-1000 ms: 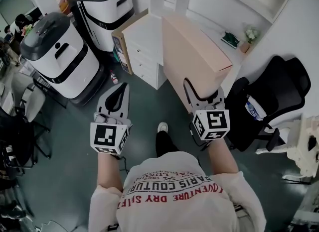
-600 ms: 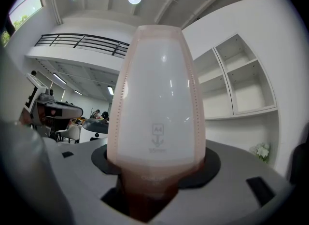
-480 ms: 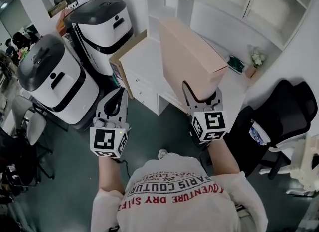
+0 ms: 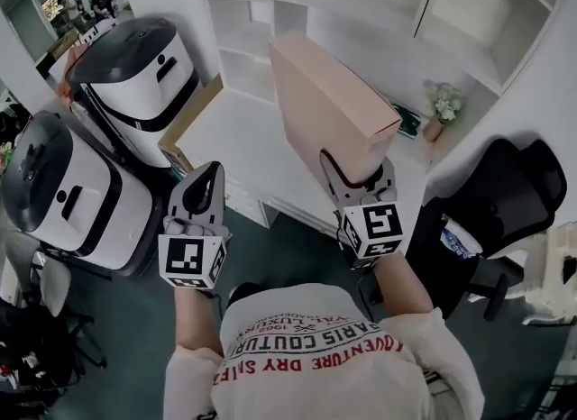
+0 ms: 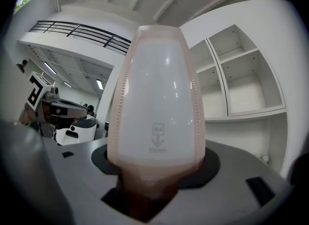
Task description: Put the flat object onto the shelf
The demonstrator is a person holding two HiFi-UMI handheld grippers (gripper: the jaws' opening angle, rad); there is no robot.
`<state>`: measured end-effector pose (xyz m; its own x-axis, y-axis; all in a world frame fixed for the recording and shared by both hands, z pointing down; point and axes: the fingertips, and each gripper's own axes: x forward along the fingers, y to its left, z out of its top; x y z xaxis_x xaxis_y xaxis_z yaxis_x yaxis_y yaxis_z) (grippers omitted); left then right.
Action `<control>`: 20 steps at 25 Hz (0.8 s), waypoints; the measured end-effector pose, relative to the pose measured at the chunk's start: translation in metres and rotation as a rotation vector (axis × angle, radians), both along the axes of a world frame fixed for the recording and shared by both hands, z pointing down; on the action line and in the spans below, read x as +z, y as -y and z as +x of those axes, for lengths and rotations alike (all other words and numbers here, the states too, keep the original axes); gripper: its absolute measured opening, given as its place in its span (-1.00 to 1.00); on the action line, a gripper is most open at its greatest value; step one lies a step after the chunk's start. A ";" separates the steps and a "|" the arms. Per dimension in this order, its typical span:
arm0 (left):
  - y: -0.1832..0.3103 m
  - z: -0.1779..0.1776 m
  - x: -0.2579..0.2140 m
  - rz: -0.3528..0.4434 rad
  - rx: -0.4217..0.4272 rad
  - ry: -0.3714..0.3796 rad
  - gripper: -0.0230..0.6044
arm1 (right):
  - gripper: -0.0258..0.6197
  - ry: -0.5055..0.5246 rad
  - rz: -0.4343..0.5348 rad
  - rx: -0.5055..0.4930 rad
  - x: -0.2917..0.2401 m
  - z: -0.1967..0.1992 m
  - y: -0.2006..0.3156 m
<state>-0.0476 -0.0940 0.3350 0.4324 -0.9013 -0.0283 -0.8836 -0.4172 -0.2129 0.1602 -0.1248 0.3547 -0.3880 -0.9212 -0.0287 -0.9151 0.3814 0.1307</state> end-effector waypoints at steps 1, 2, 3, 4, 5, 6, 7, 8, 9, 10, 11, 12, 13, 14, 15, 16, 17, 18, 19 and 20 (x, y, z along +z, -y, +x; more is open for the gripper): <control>0.009 0.004 0.000 0.001 0.016 -0.003 -0.89 | 0.01 -0.004 0.002 0.013 -0.001 0.003 0.005; 0.018 0.009 0.000 0.001 0.035 -0.004 -0.89 | 0.01 -0.007 0.004 0.028 -0.002 0.007 0.010; 0.026 0.013 0.001 0.001 0.057 -0.002 -0.88 | 0.01 -0.010 0.005 0.045 -0.003 0.010 0.015; 0.035 0.018 0.002 -0.001 0.082 0.003 -0.88 | 0.01 -0.011 0.005 0.065 -0.003 0.013 0.019; 0.043 0.022 0.003 -0.003 0.109 0.007 -0.89 | 0.01 -0.011 0.006 0.087 -0.004 0.016 0.024; 0.051 0.025 0.003 -0.003 0.135 0.010 -0.89 | 0.01 -0.011 0.008 0.110 -0.005 0.018 0.027; 0.058 0.028 0.003 -0.002 0.161 0.011 -0.89 | 0.01 -0.011 0.010 0.132 -0.006 0.021 0.031; 0.066 0.030 0.003 0.001 0.185 0.013 -0.89 | 0.01 -0.012 0.013 0.153 -0.008 0.022 0.035; 0.074 0.031 0.002 0.006 0.206 0.014 -0.89 | 0.01 -0.013 0.017 0.173 -0.011 0.023 0.040; 0.082 0.031 0.000 0.010 0.228 0.015 -0.89 | 0.01 -0.016 0.021 0.194 -0.013 0.024 0.045; 0.091 0.031 -0.002 0.014 0.251 0.016 -0.89 | 0.01 -0.021 0.024 0.215 -0.017 0.023 0.050; 0.099 0.032 -0.004 0.017 0.276 0.015 -0.89 | 0.01 -0.027 0.026 0.239 -0.020 0.023 0.055; 0.108 0.032 -0.006 0.019 0.304 0.015 -0.88 | 0.01 -0.037 0.026 0.265 -0.023 0.022 0.060; 0.118 0.033 -0.008 0.021 0.334 0.015 -0.89 | 0.01 -0.049 0.025 0.293 -0.027 0.021 0.065; 0.127 0.034 -0.010 0.023 0.364 0.016 -0.89 | 0.01 -0.065 0.024 0.321 -0.032 0.020 0.072; 0.135 0.034 -0.012 0.026 0.394 0.017 -0.89 | 0.01 -0.083 0.022 0.348 -0.037 0.019 0.078; 0.142 0.033 -0.014 0.029 0.423 0.018 -0.89 | 0.01 -0.105 0.019 0.372 -0.042 0.016 0.084; 0.149 0.032 -0.016 0.034 0.450 0.019 -0.88 | 0.01 -0.132 0.014 0.395 -0.047 0.013 0.090; 0.155 0.030 -0.019 0.039 0.476 0.020 -0.89 | 0.01 -0.163 0.006 0.418 -0.053 0.009 0.096; 0.161 0.028 -0.021 0.046 0.503 0.021 -0.89 | 0.01 -0.197 -0.004 0.441 -0.060 0.005 0.102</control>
